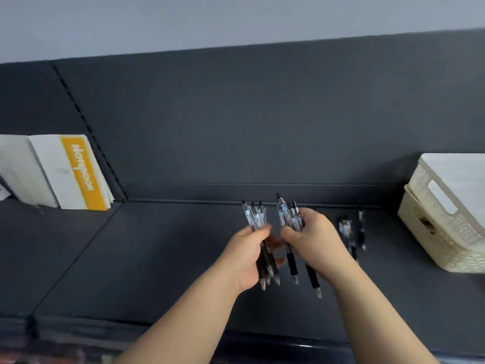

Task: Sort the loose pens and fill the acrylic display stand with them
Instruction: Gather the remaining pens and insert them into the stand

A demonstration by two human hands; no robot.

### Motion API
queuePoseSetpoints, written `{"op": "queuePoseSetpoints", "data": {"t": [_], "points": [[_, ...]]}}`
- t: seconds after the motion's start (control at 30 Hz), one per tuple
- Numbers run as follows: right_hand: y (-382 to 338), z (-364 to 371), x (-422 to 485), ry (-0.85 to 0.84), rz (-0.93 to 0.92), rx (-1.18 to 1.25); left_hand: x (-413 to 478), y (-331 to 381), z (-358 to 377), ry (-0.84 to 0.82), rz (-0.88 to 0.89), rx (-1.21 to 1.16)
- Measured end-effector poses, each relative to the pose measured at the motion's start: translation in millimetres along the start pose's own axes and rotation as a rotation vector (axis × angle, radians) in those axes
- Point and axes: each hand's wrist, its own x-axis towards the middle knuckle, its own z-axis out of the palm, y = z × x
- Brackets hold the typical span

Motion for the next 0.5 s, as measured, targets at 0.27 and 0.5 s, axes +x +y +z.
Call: {"op": "queuePoseSetpoints", "data": {"t": [0.27,0.5], "points": [[-106.7,139.2,-42.3,-0.177,-0.247,-0.027,-84.3,39.0,-144.8,0.044,0.110,-0.164],[-209.3,303.4,-108.2,-0.193,-0.527,-0.125,-170.6,65.8,-308.7,0.237,0.191,-0.335]]}}
